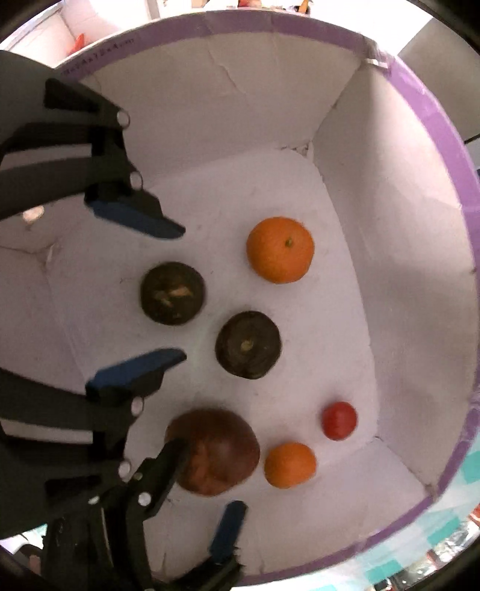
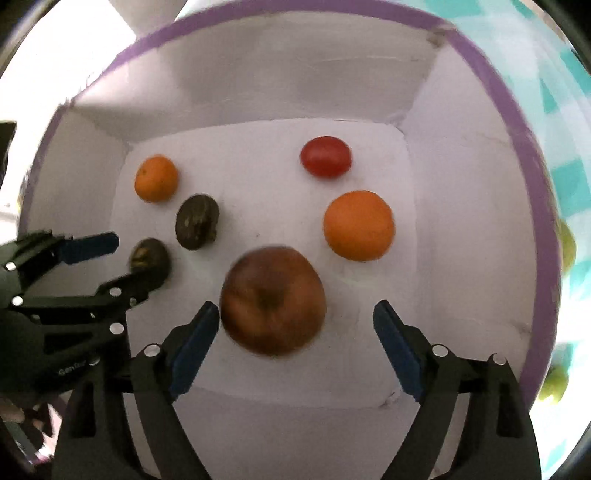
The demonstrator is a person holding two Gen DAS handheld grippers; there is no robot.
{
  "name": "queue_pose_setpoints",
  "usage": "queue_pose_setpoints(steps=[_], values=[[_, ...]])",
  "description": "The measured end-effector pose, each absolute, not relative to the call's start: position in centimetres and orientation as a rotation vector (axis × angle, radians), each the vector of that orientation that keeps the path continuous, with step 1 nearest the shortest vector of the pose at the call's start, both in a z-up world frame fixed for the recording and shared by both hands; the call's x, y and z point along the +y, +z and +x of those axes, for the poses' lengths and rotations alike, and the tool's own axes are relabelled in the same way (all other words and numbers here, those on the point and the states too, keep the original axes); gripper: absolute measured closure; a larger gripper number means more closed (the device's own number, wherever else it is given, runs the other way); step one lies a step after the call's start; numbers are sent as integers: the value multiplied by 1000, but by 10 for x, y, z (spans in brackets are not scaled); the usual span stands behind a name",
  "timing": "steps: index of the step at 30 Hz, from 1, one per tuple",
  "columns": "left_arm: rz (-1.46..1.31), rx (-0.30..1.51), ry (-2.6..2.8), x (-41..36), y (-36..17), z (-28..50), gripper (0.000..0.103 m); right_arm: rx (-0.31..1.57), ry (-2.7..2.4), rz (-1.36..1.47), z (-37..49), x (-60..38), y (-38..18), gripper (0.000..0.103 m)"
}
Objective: Organize fruits
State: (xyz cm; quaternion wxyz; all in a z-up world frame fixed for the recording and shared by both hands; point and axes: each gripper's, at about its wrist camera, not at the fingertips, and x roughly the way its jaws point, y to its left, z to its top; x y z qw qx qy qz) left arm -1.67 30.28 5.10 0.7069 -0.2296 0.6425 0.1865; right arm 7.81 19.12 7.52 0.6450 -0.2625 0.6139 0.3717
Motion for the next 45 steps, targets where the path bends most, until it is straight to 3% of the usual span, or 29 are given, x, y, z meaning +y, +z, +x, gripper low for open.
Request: queue_pose_setpoints(steps=[3, 5, 15, 24, 33, 45], values=[[-488, 1352, 402, 298, 72, -27, 24, 1352, 800, -517, 72, 174, 100, 20], [-448, 1294, 371, 289, 93, -38, 24, 1294, 805, -465, 60, 161, 127, 20], [-197, 915, 337, 238, 239, -105, 2, 923, 746, -350, -18, 96, 294, 16], [13, 618, 157, 147, 331, -165, 2, 728, 588, -270, -108, -28, 372, 16], [96, 585, -61, 92, 329, -191, 2, 627, 414, -122, -175, -139, 376, 16], [47, 741, -194, 86, 258, -166, 2, 648, 223, -7, -200, -199, 338, 16]])
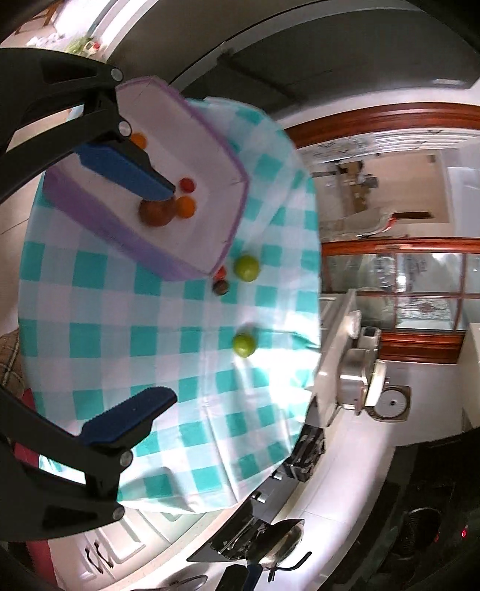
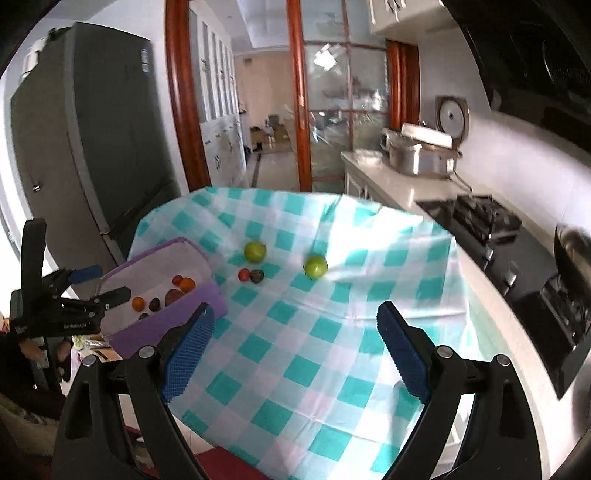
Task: Organize fruits
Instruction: 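Move both open tools toward the green fruits on the cloth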
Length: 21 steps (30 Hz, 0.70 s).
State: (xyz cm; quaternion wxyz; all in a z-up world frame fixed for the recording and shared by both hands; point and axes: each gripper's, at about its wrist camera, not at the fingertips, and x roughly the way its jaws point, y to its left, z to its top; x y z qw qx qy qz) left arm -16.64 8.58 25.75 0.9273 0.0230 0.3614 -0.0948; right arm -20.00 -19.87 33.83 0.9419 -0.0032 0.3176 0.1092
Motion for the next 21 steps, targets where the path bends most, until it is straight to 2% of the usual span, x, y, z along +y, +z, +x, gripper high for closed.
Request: queue_pose_setpoints(steps=[7, 21], values=[[44, 801, -227, 74, 219, -137, 2, 736, 218, -57, -145, -177, 297, 16], [37, 960, -205, 33, 159, -5, 2, 989, 272, -36, 29, -170, 174, 16]])
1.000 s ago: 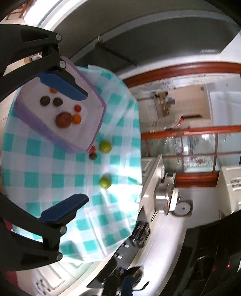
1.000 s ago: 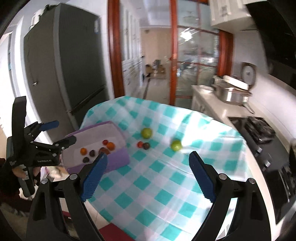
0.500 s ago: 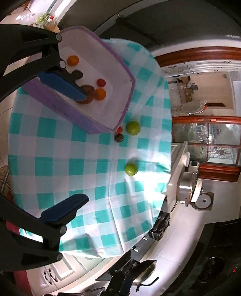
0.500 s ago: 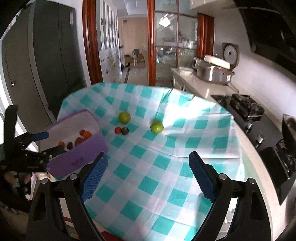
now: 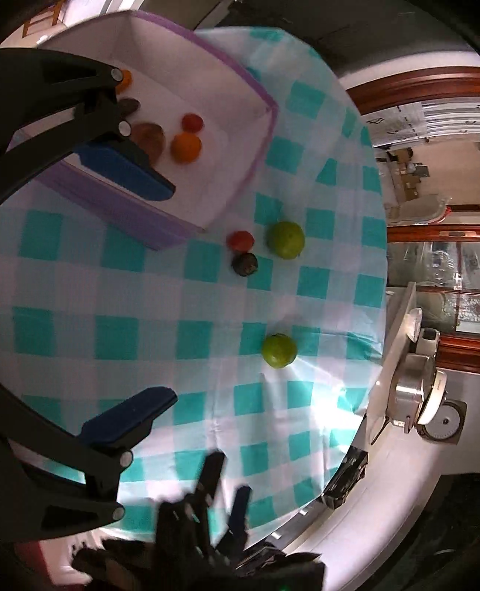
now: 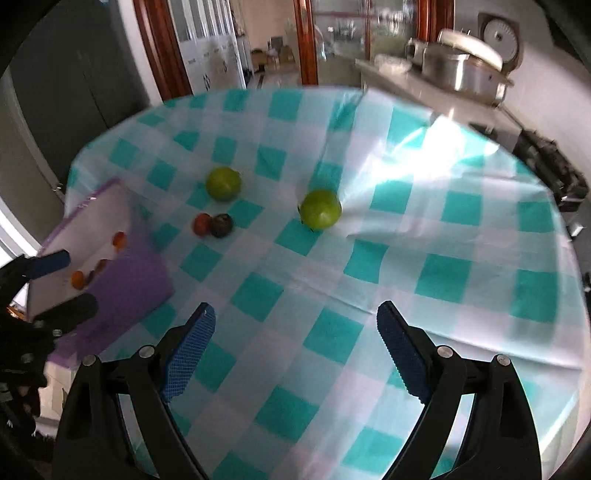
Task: Organize fruits
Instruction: 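Move both open tools toward the green fruits on the cloth, then grasp the large green fruit with the right tool while the left tool grasps a brown fruit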
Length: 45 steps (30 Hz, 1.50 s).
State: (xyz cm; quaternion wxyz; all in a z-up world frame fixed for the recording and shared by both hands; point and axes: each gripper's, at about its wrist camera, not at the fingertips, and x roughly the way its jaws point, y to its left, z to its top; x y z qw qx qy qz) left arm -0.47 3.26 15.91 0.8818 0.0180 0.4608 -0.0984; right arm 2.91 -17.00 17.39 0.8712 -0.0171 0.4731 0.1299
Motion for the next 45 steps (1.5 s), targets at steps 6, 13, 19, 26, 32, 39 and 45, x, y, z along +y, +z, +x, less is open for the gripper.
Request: queue_pose_setpoints(steps=[6, 13, 19, 26, 32, 39, 45], values=[[-8, 996, -195, 15, 144, 59, 2, 1032, 296, -71, 105, -154, 124, 16], [22, 1050, -113, 15, 123, 125, 2, 1019, 305, -118, 189, -136, 84, 16], [13, 1257, -97, 36, 85, 173, 9, 1015, 338, -221, 238, -117, 52, 18], [-80, 1482, -29, 52, 40, 217, 14, 1011, 336, -250, 247, -120, 35, 34], [-101, 1536, -21, 46, 19, 223, 15, 1000, 379, -216, 244, -130, 35, 41], [-90, 1448, -80, 30, 25, 221, 10, 975, 361, -115, 222, -148, 58, 41], [-146, 1376, -170, 20, 44, 212, 10, 946, 335, -68, 196, -162, 75, 41]])
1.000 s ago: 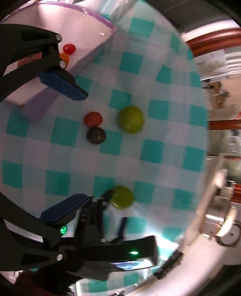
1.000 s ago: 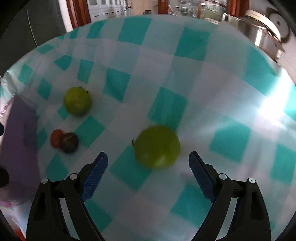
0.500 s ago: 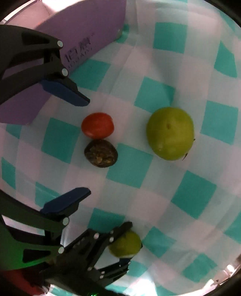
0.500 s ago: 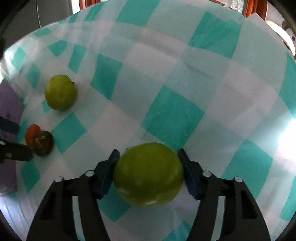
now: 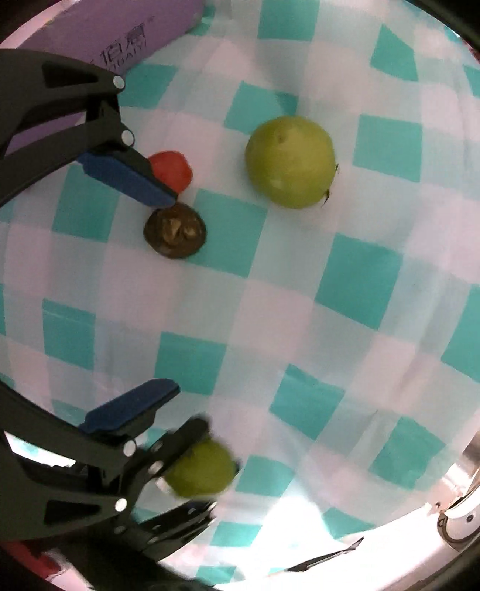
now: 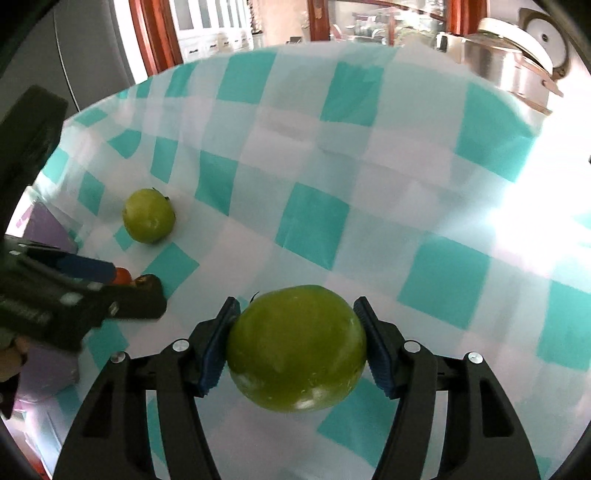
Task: Organize fruits
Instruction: 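Grasp the large green fruit with the right tool while the left tool grasps a brown fruit, then carry the green fruit and brown fruit over the box with both tools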
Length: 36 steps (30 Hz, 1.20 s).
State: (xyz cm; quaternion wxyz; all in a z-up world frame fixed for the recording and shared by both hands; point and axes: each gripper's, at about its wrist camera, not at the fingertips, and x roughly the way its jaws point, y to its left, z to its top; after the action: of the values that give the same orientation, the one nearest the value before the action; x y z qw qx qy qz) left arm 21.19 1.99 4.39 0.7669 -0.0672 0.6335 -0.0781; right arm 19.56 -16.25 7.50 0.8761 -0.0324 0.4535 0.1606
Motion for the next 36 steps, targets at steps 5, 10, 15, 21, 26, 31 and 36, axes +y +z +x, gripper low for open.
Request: queue_pose_setpoints(steps=[5, 10, 15, 21, 26, 31, 36], values=[[-132, 1392, -63, 40, 41, 200, 10, 958, 335, -41, 173, -169, 78, 41], [19, 1328, -104, 28, 52, 194, 12, 997, 351, -36, 152, -173, 70, 41], [163, 1393, -197, 9, 41, 207, 33, 1008, 373, -27, 141, -164, 66, 41], [309, 1438, -132, 2, 30, 206, 51, 1006, 373, -21, 134, -167, 69, 40], [223, 1460, -165, 10, 40, 206, 63, 1007, 357, -11, 126, -173, 75, 40], [151, 1455, -201, 15, 60, 211, 66, 990, 349, -15, 110, -174, 87, 40], [-13, 1321, -240, 22, 122, 171, 66, 963, 335, -19, 85, -175, 108, 40]])
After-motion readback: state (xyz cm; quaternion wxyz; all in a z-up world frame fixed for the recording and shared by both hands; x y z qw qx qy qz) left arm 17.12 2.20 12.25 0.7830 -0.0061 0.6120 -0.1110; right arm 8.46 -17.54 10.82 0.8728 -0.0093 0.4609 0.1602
